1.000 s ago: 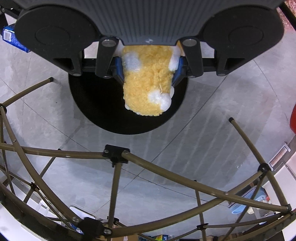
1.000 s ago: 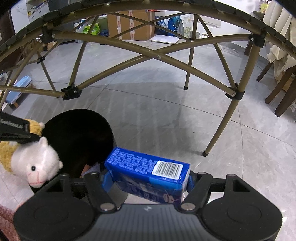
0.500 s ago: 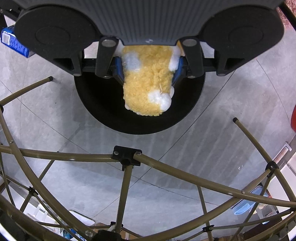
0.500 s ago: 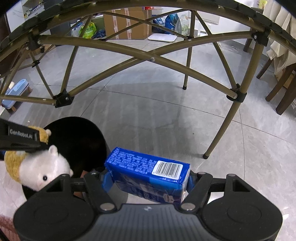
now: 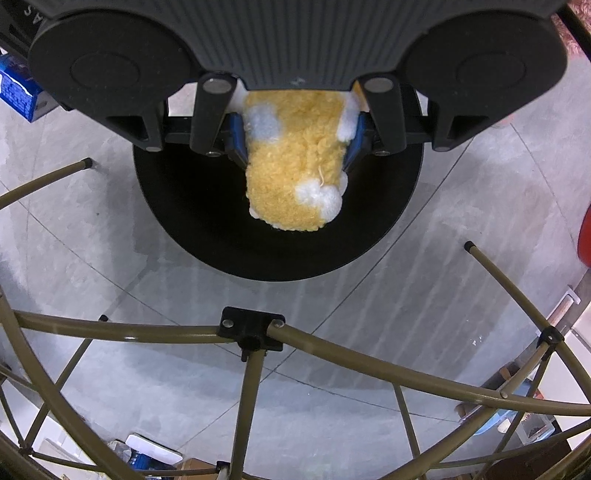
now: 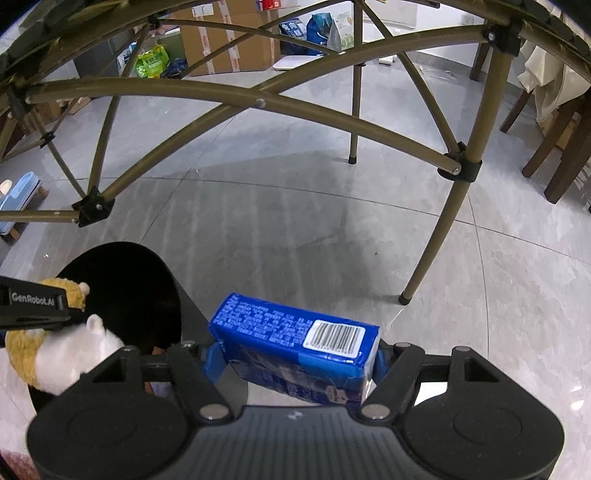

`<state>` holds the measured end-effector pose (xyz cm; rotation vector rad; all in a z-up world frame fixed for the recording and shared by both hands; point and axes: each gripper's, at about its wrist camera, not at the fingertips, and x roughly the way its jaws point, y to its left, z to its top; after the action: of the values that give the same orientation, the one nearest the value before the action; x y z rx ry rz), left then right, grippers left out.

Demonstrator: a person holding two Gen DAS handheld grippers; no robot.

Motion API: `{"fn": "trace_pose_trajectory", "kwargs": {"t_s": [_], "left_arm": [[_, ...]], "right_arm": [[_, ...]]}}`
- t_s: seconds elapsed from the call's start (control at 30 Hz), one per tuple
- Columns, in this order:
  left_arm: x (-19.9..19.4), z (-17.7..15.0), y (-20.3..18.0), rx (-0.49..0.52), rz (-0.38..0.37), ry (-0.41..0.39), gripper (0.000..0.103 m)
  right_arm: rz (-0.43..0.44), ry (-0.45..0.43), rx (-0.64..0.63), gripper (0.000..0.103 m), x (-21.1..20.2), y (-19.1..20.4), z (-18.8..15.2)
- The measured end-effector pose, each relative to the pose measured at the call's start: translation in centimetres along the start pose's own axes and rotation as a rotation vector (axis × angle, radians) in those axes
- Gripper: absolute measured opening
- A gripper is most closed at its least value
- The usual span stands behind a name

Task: Collect trash
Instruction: 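Open the left tool over the bin to drop the yellow-white plush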

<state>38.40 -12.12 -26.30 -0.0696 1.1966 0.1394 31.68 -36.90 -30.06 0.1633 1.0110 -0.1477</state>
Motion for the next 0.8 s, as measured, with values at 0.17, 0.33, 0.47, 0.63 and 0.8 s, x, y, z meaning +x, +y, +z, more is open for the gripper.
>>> {"fn": "trace_pose_trajectory", "kwargs": {"t_s": [0.17, 0.33, 0.47, 0.63, 0.8], "left_arm": [[0.32, 0.04, 0.01, 0.002, 0.0, 0.009, 0.053], [-0.04, 0.02, 0.12, 0.007, -0.011, -0.001, 0.086], [-0.26, 0.09, 0.23, 0.002, -0.001, -0.002, 0.103], [-0.06, 0.02, 0.3, 0.021, 0.005, 0.025, 0.103], [-0.31, -0.2, 0.25, 0.039, 0.007, 0.022, 0.103]], "right_arm": [[0.001, 0.004, 0.002, 0.071, -0.04, -0.07, -0.11], [0.002, -0.004, -0.003, 0.071, -0.29, -0.09, -0.16], [-0.002, -0.011, -0.005, 0.071, -0.51, -0.12, -0.22], [0.002, -0.014, -0.005, 0.071, -0.72, -0.01, -0.32], [0.007, -0.017, -0.011, 0.071, -0.9, 0.13, -0.34]]}}
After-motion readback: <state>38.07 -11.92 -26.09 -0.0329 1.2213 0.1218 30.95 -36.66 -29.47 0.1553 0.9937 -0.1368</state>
